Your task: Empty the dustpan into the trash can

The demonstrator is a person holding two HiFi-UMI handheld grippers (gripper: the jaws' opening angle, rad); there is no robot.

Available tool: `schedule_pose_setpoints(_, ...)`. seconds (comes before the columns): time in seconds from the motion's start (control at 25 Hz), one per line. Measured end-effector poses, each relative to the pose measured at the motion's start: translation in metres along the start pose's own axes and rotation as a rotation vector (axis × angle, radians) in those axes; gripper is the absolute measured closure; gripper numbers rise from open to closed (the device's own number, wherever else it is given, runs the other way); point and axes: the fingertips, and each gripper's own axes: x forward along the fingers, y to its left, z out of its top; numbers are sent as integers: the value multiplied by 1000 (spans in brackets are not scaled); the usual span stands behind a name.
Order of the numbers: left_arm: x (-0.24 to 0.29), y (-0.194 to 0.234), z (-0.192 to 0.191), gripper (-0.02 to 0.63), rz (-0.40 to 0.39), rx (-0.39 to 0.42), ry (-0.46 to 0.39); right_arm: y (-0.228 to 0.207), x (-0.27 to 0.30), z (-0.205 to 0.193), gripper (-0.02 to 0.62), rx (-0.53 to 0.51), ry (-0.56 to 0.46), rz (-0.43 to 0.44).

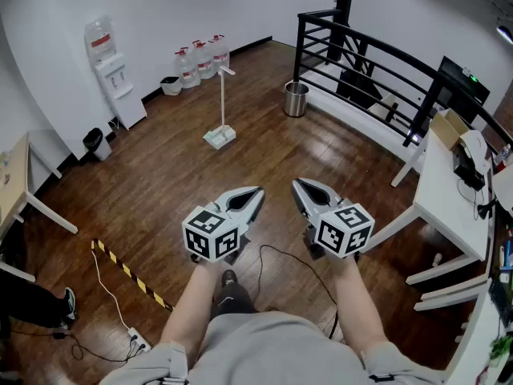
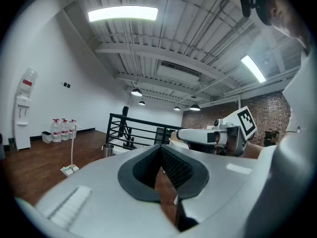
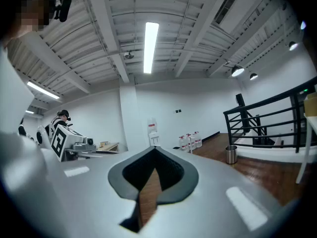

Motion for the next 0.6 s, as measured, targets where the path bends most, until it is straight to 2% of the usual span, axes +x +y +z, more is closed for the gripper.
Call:
schedule_pose_setpoints(0.28, 46, 71, 26, 600, -15, 21, -13, -47, 73, 16, 595, -14, 1, -22)
schedule_pose_setpoints(0.48, 83, 155, 50, 600, -35, 38, -31, -83, 158, 25, 595, -18, 12, -42)
schedule_pose_setpoints(0.6, 103, 205, 62, 600, -51, 19, -21, -102, 209, 32, 595, -8, 28, -68)
